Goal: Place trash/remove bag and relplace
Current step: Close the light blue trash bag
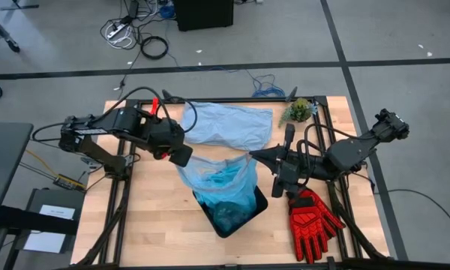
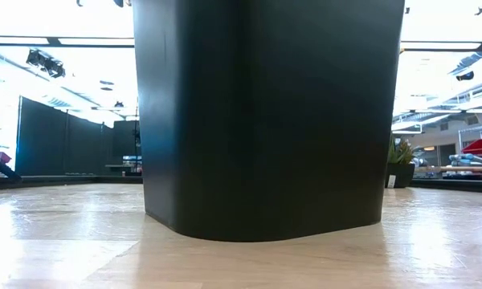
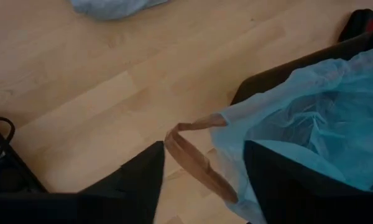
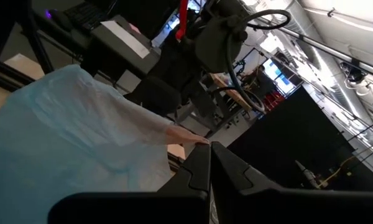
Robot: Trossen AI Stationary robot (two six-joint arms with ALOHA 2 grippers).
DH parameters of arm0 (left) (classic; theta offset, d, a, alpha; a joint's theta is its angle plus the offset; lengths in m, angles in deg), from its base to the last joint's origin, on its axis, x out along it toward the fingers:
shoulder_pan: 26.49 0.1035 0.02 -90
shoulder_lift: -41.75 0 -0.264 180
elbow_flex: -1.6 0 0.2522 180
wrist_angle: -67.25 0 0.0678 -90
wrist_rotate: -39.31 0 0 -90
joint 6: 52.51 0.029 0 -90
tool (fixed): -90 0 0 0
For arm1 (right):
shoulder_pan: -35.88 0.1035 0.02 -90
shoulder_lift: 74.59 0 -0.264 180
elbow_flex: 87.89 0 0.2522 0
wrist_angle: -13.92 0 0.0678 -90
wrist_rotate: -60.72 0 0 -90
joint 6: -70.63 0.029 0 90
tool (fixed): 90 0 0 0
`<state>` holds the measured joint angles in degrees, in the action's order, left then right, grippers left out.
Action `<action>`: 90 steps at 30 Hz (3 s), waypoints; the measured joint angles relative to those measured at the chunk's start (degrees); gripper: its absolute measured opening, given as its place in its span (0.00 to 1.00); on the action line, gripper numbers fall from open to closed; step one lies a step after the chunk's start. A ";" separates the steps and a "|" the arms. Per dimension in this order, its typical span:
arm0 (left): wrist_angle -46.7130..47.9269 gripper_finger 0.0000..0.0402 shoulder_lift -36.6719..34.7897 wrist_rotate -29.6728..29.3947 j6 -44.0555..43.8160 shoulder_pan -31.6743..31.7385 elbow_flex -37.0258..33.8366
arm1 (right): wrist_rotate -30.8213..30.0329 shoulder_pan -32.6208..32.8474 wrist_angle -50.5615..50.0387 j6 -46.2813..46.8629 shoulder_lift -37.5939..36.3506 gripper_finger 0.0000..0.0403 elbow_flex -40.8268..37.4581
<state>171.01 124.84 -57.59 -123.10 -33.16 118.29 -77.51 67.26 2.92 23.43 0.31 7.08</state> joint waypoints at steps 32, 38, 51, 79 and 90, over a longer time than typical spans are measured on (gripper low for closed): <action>-37.67 0.00 2.83 -7.86 20.90 -5.44 5.38 | 7.97 -2.78 4.74 -2.38 3.85 0.00 0.00; -41.89 0.00 4.51 -8.30 22.47 -7.31 5.38 | 7.43 -4.20 5.97 -3.28 3.78 0.00 0.02; -44.72 0.00 4.57 -10.03 23.96 -7.98 5.40 | 11.26 -5.98 3.63 0.05 3.76 0.22 0.02; -53.44 0.00 7.17 -4.74 23.54 -9.62 5.44 | 19.74 -9.90 2.24 6.60 5.66 0.28 0.00; -52.74 0.00 7.23 -3.93 21.99 -9.99 5.44 | 22.17 -10.12 4.62 6.47 5.64 0.05 0.00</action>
<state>118.27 132.08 -61.52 -101.10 -43.15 123.73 -55.34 57.14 7.55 29.90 5.95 7.08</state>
